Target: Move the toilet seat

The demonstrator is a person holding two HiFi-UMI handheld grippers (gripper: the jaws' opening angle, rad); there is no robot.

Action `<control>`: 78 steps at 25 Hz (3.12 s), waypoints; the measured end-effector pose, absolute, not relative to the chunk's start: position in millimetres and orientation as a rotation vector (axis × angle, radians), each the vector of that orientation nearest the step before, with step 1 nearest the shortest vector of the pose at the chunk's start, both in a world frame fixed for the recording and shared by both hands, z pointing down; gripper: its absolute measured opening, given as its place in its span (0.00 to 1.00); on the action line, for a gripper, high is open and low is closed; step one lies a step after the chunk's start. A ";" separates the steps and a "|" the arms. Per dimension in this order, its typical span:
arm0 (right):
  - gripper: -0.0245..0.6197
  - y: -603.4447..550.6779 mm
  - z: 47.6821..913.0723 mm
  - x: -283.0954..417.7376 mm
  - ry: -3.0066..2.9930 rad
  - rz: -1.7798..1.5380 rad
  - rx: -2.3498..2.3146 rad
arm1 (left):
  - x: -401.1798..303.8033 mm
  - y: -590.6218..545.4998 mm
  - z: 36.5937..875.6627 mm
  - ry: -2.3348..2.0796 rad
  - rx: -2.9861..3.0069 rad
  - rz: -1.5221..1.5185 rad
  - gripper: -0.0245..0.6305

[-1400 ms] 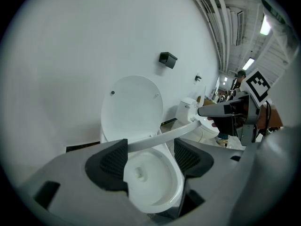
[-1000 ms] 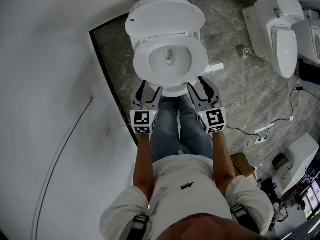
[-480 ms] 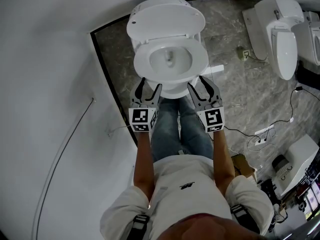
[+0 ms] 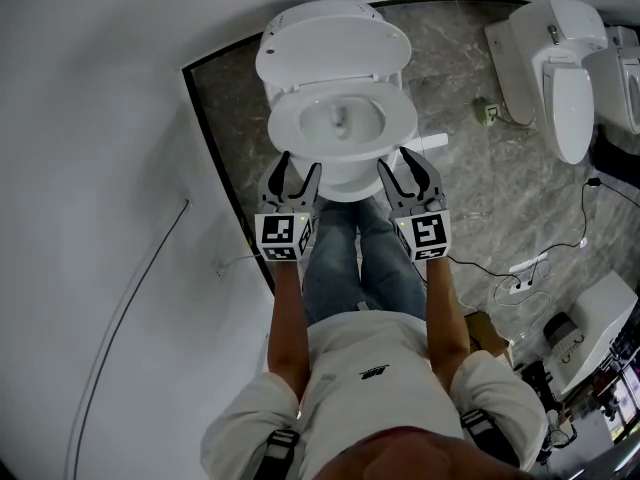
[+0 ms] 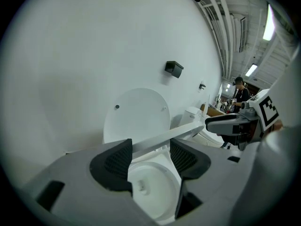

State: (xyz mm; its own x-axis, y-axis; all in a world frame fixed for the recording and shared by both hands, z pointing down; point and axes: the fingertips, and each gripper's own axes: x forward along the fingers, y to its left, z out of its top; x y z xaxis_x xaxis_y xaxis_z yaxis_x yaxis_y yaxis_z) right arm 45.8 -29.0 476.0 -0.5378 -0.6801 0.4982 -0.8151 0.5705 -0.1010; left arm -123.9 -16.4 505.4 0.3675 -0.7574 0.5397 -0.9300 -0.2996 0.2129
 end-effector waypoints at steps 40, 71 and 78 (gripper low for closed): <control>0.24 -106.5 459.2 35.7 -2.408 0.424 1.319 | -145.2 -88.5 480.8 -1.522 2.174 0.368 0.36; 0.18 -159.7 451.6 34.0 -2.414 0.376 1.368 | -154.8 -138.4 472.7 -1.592 2.165 0.323 0.31; 0.17 -170.2 452.6 33.6 -2.415 0.375 1.377 | -156.7 -148.7 472.8 -1.608 2.160 0.303 0.31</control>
State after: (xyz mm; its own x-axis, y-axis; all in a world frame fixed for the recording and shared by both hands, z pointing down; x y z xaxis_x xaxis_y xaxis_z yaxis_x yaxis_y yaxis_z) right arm 33.6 -170.2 452.6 -0.4757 -0.7774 0.4114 -0.8655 0.4971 -0.0615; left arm -156.7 -148.7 472.8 0.3045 -0.8557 0.4184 -0.9493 -0.2365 0.2072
